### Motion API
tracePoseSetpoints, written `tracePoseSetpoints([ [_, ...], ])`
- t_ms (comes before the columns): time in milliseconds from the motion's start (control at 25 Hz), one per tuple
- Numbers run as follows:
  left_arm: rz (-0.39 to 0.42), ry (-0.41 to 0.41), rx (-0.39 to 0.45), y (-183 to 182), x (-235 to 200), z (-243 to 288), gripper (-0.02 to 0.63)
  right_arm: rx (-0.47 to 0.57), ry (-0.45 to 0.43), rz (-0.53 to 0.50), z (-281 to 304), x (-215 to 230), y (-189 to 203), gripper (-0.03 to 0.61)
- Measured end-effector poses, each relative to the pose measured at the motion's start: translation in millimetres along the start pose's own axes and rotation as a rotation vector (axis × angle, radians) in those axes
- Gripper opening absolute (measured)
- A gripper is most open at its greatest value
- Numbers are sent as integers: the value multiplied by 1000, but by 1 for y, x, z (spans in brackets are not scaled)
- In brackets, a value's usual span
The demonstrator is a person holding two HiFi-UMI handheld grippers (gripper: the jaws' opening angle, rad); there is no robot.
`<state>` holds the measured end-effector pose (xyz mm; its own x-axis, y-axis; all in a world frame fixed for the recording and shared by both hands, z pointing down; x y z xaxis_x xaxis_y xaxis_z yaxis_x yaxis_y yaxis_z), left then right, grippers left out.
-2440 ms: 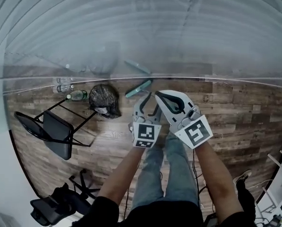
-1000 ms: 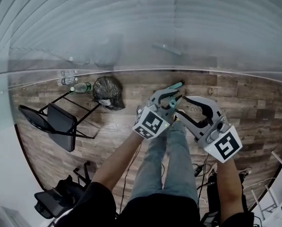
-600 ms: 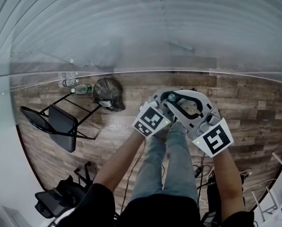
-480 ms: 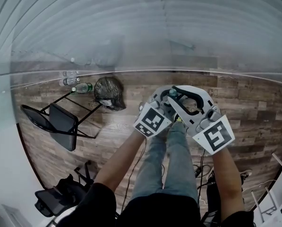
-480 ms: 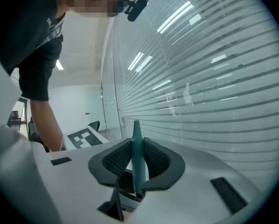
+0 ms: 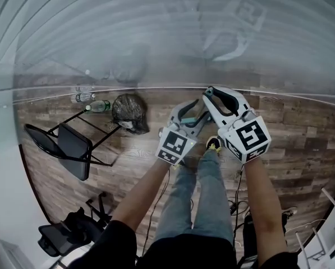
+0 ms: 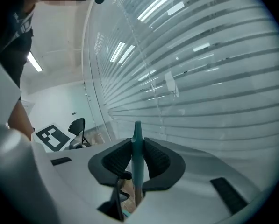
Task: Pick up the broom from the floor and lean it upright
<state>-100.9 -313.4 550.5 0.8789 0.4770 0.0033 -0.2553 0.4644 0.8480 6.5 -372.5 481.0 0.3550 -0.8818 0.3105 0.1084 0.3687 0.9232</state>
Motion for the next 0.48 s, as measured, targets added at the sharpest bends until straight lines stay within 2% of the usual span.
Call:
tracePoseSetpoints([
  [160, -58, -20, 9, -1, -5, 5, 184, -34, 45, 12, 10, 5, -13, 89],
  [320, -41, -55, 8, -1, -12, 4, 184, -54, 76, 9, 28, 10, -19, 91],
  [480, -72, -88, -14, 2, -23, 4, 184, -39, 101, 16, 33, 14, -17, 92],
])
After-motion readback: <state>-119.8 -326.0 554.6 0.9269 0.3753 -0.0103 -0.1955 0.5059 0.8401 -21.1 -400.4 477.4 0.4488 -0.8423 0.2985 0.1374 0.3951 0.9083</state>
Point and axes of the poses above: the fingertips, and each gripper's own axes: z forward along the fingers, x to its right, y out of its underside, the point moved 8 cm from there along -z, backward along the fingers, and after that the axes turned 12 degrees about -y, right-handed, at the moved point
